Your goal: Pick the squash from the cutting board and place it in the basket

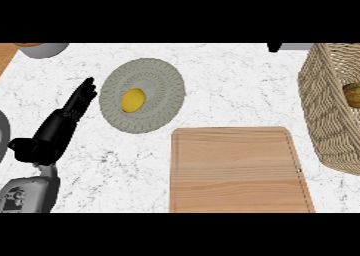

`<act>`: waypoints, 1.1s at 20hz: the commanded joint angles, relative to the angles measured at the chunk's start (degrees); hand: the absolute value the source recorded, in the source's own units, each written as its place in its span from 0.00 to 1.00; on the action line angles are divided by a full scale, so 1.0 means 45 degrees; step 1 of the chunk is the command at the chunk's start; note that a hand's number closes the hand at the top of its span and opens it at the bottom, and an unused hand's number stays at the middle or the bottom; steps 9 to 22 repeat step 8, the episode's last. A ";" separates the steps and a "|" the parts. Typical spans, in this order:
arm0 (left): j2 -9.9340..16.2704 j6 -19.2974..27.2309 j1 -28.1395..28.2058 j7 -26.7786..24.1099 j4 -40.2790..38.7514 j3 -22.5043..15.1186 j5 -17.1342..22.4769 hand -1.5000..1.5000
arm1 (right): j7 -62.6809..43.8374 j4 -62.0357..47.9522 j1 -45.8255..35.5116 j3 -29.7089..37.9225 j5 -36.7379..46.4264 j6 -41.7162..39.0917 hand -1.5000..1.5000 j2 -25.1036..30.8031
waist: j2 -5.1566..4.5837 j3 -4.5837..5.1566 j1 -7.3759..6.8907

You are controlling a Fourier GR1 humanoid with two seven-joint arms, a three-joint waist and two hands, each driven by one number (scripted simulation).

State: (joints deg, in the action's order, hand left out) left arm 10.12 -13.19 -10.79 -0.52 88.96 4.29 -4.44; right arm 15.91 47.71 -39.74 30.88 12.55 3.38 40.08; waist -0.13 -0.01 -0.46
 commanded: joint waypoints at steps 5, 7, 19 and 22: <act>0.0126 -0.0131 0.0190 0.0071 0.0140 0.0141 0.0065 0.50 | -0.1280 -0.0986 -0.0560 0.1740 -0.2181 -0.1242 0.00 0.1314 | 0.0002 -0.0004 0.0014; 0.0026 -0.0144 0.0296 0.0044 0.0425 -0.0036 0.0010 0.50 | -0.1274 -0.1926 -0.0556 0.2115 -0.2613 -0.1742 0.00 0.1692 | -0.0022 -0.0011 -0.0033; 0.0044 -0.0242 0.0746 0.0427 0.1009 -0.0069 0.0131 0.50 | -0.1602 -0.2161 -0.0548 0.1912 -0.2519 -0.1823 0.00 0.1781 | -0.0001 -0.0009 -0.0078; 0.0044 -0.0242 0.0746 0.0427 0.1009 -0.0069 0.0131 0.50 | -0.1602 -0.2161 -0.0548 0.1912 -0.2519 -0.1823 0.00 0.1781 | -0.0001 -0.0009 -0.0078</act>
